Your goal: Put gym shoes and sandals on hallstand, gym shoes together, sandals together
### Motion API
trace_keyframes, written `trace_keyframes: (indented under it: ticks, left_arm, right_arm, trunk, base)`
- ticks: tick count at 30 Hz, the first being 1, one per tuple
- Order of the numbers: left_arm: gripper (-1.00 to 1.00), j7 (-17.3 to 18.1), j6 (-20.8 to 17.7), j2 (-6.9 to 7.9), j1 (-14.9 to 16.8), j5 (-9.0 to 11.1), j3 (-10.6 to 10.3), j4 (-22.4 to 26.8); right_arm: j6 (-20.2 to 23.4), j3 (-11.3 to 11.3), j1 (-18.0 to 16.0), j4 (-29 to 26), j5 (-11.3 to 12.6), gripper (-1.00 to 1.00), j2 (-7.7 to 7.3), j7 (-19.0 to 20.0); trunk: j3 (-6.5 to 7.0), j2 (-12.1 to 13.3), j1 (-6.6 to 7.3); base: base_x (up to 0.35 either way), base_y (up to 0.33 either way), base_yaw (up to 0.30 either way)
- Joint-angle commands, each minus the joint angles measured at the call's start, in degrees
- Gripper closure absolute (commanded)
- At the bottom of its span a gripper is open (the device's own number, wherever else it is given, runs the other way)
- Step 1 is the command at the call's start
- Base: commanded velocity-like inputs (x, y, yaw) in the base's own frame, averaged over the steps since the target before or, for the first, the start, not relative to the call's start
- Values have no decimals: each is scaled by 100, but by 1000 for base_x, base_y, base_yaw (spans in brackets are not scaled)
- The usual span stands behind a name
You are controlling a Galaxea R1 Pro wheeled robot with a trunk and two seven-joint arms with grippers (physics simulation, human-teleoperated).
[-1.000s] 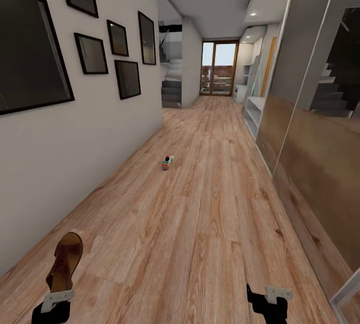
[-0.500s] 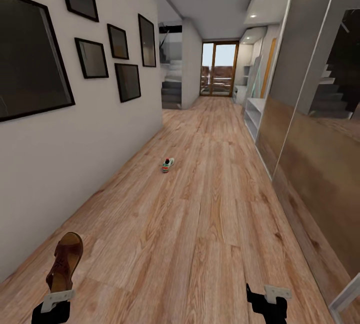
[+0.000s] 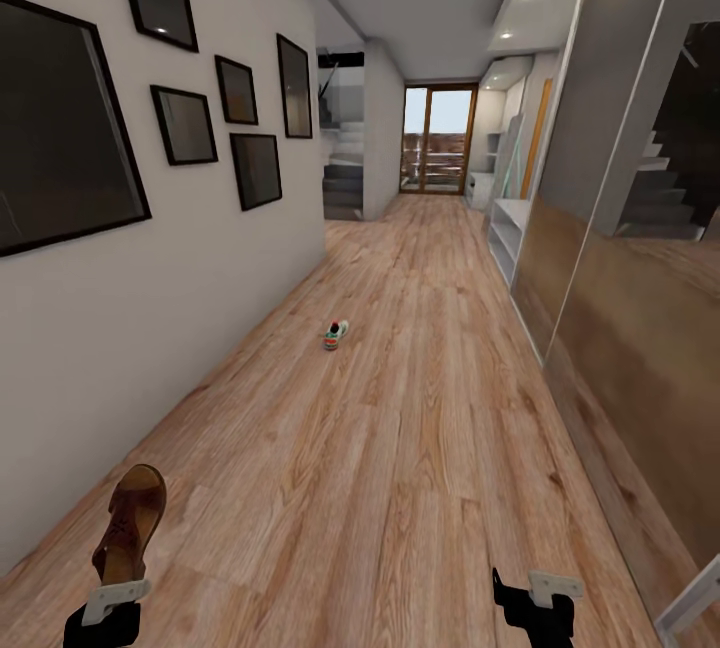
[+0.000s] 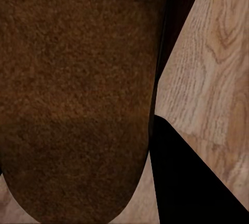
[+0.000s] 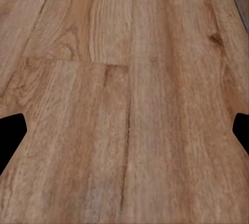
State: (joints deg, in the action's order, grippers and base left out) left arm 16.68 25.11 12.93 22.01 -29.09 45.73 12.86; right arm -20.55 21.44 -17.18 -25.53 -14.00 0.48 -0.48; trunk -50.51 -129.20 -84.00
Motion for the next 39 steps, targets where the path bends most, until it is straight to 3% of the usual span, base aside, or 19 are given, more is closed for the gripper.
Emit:
trace_keyframes:
  ticks: [1,10,19,29,35,39]
  left_arm:
    - [100,33,18,-1,5,-51,50,-3]
    - [100,35,20,-1,5,-47,50,-3]
    - [100,36,20,-1,5,-45,50,-3]
    - [100,37,20,-1,5,-47,50,-4]
    - [100,50,19,-188,5,-74,11,-131]
    - [100,42,14,-456,12,-89,-2,-103]
  right_arm:
    - [-19,35,-5,4,-59,-100,5,-5]
    - [-19,35,-5,4,-62,-100,5,-5]
    - [-19,35,-5,4,-59,-100,5,-5]
    - [-19,35,-5,4,-59,-100,5,-5]
    - [-19,31,-5,11,-65,-100,18,-5]
    - [-19,33,-5,12,-67,-100,22,-5]
  trunk:
    - [13,39,24]
    - [13,39,24]
    - [13,39,24]
    - [13,39,24]
    - [13,39,24]
    - [13,39,24]
  base:
    - [0,0,0]
    - [58,0,0]
    - [301,46,-10]
    - [332,87,-207]
    - [334,89,-31]
    - [334,89,-6]
